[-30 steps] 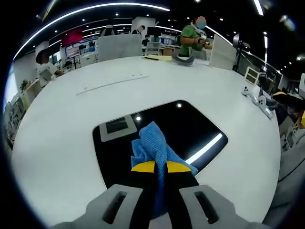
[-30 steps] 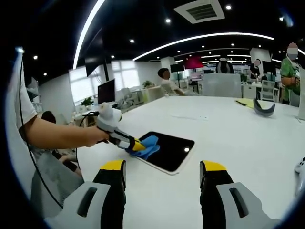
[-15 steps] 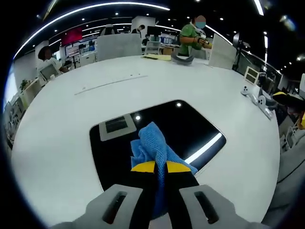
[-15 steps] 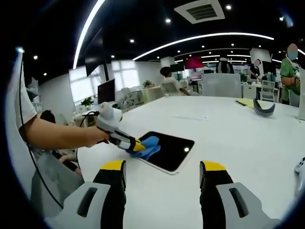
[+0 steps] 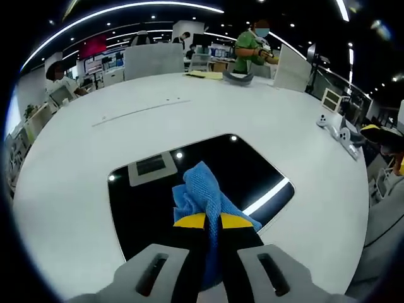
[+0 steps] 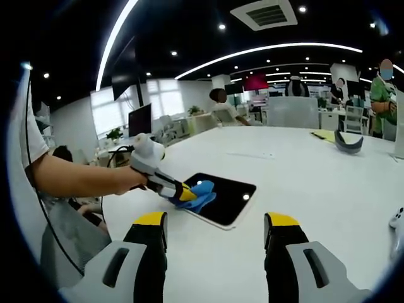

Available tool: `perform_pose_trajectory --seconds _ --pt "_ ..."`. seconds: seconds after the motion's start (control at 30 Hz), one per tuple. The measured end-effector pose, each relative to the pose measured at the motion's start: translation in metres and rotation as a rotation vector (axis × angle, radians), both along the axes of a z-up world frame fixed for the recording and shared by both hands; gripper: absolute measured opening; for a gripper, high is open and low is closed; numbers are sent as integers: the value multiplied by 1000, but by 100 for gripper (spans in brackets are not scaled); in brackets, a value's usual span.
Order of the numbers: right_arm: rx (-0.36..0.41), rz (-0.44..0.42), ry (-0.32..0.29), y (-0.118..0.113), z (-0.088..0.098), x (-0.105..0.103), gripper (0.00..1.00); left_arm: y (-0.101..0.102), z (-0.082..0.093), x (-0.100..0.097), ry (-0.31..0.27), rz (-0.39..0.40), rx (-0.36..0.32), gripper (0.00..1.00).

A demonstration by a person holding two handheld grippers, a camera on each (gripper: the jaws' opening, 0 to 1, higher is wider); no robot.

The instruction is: Wipe the mirror surface with the cleaning cloth until all visible marks leave the cleaned area.

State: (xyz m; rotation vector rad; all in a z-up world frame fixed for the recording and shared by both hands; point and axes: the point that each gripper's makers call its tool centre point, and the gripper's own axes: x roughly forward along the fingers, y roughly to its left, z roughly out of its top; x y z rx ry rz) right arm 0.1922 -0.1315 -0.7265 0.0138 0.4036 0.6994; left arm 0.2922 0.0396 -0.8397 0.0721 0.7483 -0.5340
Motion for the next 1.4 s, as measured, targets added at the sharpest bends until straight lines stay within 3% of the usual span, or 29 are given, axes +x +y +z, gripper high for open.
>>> perform_pose_trajectory --seconds 0.5,1.4 --pt "9 -26 7 -11 -1 -2 60 -13 -2 21 12 0 1 3" --pt "15 -48 27 -19 -6 4 59 -11 1 51 9 6 14 4"
